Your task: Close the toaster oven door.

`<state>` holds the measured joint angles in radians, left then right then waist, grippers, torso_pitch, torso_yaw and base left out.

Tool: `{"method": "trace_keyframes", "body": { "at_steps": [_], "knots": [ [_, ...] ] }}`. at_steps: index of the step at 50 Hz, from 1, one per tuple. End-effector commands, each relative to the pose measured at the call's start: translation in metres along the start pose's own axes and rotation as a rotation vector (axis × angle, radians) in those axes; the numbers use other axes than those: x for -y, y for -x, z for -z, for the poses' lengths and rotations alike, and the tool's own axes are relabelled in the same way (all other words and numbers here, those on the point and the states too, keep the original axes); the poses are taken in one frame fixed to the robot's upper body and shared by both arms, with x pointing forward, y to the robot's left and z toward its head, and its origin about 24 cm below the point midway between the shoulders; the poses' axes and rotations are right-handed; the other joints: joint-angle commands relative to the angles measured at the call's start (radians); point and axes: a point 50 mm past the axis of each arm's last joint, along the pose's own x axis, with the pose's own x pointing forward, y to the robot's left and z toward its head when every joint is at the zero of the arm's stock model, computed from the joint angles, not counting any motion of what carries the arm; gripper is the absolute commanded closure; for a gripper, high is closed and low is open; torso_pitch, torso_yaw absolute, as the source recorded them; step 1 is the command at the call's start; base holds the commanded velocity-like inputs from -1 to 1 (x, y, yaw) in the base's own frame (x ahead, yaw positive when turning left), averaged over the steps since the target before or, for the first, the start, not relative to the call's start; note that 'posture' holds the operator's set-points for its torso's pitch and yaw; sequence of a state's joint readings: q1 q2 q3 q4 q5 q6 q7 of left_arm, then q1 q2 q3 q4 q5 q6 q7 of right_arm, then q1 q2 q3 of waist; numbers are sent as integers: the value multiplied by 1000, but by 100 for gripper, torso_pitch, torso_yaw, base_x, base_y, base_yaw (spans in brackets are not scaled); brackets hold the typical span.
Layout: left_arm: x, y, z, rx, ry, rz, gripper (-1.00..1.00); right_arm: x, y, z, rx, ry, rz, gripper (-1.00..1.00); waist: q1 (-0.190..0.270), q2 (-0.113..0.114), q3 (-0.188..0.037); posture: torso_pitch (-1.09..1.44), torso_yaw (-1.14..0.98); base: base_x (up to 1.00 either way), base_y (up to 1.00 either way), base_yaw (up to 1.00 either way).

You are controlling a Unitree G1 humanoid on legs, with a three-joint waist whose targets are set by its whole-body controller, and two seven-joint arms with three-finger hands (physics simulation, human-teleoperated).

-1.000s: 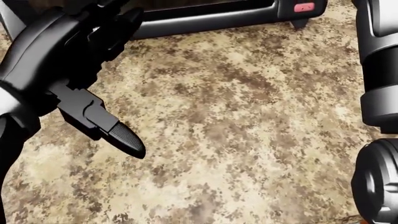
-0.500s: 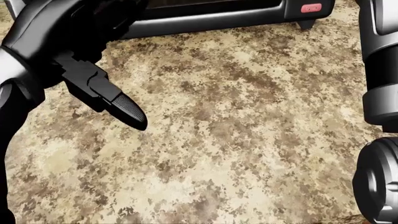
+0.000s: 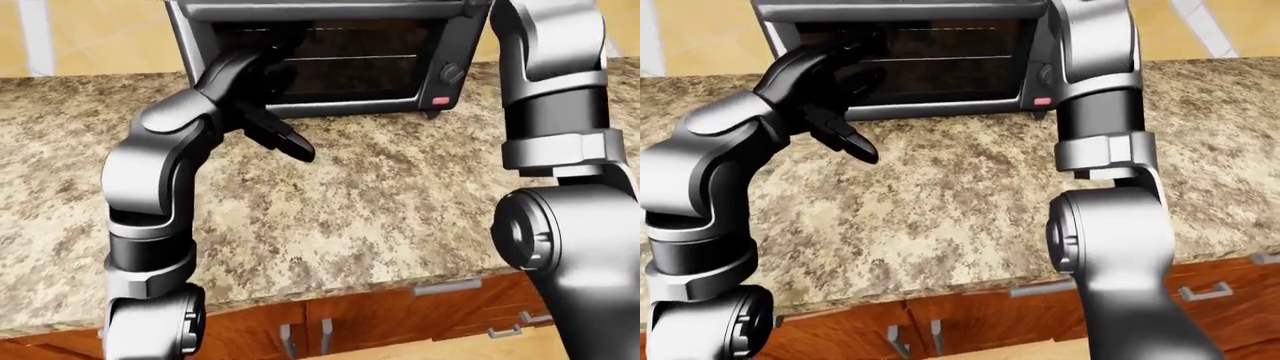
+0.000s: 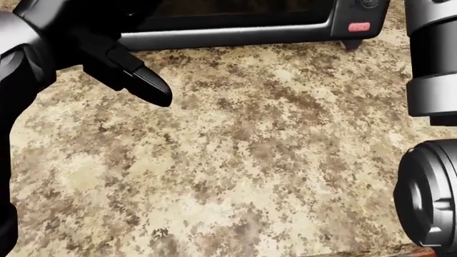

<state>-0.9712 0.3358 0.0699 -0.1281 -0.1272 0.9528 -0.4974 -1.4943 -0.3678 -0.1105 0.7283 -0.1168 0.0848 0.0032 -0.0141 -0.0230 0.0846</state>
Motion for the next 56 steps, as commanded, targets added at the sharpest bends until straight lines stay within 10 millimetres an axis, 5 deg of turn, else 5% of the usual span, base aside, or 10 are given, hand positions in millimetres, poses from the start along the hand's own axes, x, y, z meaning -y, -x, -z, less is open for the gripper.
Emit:
{"method": "trace_keyframes", "body": {
  "at_steps": [1, 38, 56],
  "knots": [
    [-14, 16, -42, 205, -95, -114, -100, 6, -2, -10, 33, -1, 24, -100, 5, 5, -37, 0, 0, 0, 0, 0],
    [-59, -24, -66, 210, -127, -176, -100, 14, 4, -4, 15, 5, 41, -100, 28, -4, -40, 0, 0, 0, 0, 0],
    [-80, -38, -66, 183, -129, -215, -100, 13, 4, -3, 12, 2, 39, -100, 2, 7, -41, 0, 0, 0, 0, 0]
  ]
}}
